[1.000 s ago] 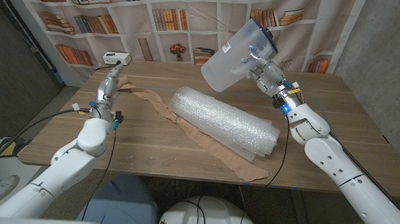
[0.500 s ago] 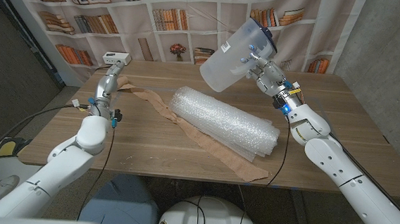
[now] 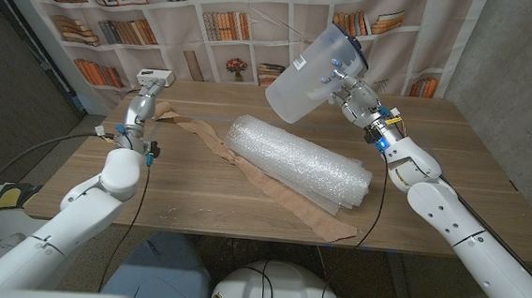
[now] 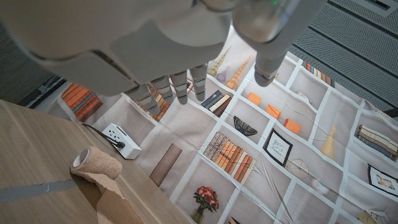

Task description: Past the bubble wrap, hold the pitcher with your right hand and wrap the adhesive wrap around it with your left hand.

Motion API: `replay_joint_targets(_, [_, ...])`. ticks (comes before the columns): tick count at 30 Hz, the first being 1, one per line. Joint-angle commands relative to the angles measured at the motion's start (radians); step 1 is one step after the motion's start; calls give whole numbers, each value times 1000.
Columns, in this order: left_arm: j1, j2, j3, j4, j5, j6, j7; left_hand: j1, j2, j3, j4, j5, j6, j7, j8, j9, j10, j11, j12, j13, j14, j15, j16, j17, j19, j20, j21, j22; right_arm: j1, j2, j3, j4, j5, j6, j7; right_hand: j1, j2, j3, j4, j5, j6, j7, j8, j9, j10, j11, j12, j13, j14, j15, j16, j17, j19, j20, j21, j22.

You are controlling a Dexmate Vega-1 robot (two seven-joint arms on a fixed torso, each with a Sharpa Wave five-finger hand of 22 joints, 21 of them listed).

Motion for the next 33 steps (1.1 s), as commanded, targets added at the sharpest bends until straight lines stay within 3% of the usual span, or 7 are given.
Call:
replay_joint_targets(1, [-23,10,-6,-6,14,43,-3,9,2,4,-5,2,10,4,4,3,9,1,3,5,6,3,5,2,12,-1,0,4,7,-8,8,12,12,-16,12,-5,1,6,-4,-3,7,-2,-3,6,13,-1,7,3,206,-144,45,307,-279,-84,11,-1])
replay_joint_targets(8, [-44,49,18,-23,86,123,16,10,4,5,-5,2,11,4,4,3,10,2,3,5,7,3,5,2,13,-3,0,4,23,-3,4,28,13,-21,23,-6,0,6,-5,-3,8,-3,-4,7,13,-1,5,2,208,-144,41,308,-281,-83,15,-2])
replay_joint_targets(25, [-91,64,27,3,82,129,-12,12,7,7,-5,1,16,2,5,4,13,-2,4,5,10,0,5,2,17,-6,0,4,42,9,-2,47,5,-25,21,-9,0,8,-6,-3,9,-2,-8,10,14,-2,2,3,211,-145,30,313,-286,-83,22,-4])
replay_joint_targets(33, [-107,110,31,3,122,182,-15,15,11,10,-5,2,16,2,5,4,16,-1,4,5,11,-2,6,2,17,-5,0,4,44,16,-8,45,-7,-22,11,-11,-1,8,-7,-3,11,-2,-9,10,17,-2,-1,0,213,-145,24,313,-287,-82,26,-5])
